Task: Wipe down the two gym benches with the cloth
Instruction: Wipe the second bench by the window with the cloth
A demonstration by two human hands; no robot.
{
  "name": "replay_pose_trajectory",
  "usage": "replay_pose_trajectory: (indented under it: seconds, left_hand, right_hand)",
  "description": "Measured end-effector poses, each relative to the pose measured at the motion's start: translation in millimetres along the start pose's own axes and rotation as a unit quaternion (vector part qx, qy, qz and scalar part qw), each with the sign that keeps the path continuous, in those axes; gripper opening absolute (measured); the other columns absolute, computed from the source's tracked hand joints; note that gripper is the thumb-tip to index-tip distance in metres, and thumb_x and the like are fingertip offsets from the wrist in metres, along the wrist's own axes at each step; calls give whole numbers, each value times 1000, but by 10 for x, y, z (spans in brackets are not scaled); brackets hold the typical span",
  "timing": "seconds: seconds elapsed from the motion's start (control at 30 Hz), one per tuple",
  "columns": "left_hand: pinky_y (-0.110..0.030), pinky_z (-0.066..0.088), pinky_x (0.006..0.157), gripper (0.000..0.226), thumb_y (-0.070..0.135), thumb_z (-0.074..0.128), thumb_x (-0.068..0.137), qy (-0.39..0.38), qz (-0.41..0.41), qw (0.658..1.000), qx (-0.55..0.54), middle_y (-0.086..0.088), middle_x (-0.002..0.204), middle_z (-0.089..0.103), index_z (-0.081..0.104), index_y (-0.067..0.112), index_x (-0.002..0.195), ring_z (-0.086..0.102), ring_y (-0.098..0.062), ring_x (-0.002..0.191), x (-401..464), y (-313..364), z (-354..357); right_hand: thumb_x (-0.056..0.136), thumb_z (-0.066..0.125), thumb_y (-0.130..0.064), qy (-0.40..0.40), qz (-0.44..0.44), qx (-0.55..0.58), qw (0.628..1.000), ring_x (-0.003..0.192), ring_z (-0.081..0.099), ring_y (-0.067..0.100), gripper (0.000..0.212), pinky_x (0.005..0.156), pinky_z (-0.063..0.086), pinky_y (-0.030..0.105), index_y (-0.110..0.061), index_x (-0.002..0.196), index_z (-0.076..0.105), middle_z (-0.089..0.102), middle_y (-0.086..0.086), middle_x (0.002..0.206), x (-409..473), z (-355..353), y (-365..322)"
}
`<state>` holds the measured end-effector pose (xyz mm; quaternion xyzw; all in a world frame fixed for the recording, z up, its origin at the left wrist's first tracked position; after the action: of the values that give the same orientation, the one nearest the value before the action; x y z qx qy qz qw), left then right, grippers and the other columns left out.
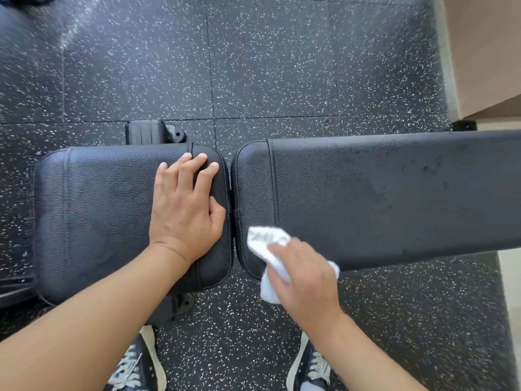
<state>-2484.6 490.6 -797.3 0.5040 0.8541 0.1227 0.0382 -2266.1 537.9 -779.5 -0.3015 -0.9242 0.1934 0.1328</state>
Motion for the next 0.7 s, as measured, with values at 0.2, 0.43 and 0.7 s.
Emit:
replay_pose_trajectory:
  seconds: [0.2, 0.43, 0.7]
  left_hand:
    - [-65, 24, 123, 60, 26, 46, 89, -43, 4, 999, 18, -20, 150, 50, 54, 5, 144, 41, -44, 144, 14, 53, -49]
    - [-68, 27, 120, 64, 17, 59, 86, -107, 8, 992, 73, -27, 151, 42, 47, -2, 146, 36, -50, 144, 51, 144, -20]
    - [-60, 26, 124, 62, 11, 58, 92, -89, 52, 994, -26, -20, 160, 37, 43, 3, 151, 33, -42, 149, 425, 913, 40]
  right_hand:
    - [86, 72, -17, -38, 20, -3, 999, 70, 59, 21, 10, 53, 48, 34, -18, 96, 72, 58, -2, 81, 516, -135, 161]
    - [96, 63, -28, 33, 118, -9, 992, 88, 62, 28, 19, 63, 48, 40, -16, 111, 67, 63, 4, 98, 1212, -91, 373]
    - [89, 66, -17, 32, -7, -57, 998, 67, 51, 20, 8, 54, 47, 35, -17, 96, 71, 55, -2, 80, 62, -378, 835]
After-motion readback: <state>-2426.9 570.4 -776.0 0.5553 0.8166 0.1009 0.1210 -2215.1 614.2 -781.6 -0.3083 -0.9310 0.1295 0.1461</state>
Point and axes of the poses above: each hand's wrist, its own x-axis towards the middle knuckle, its own z-axis out of the palm, y = z × x, the point moved 6 cm from there along x, towards the middle knuckle
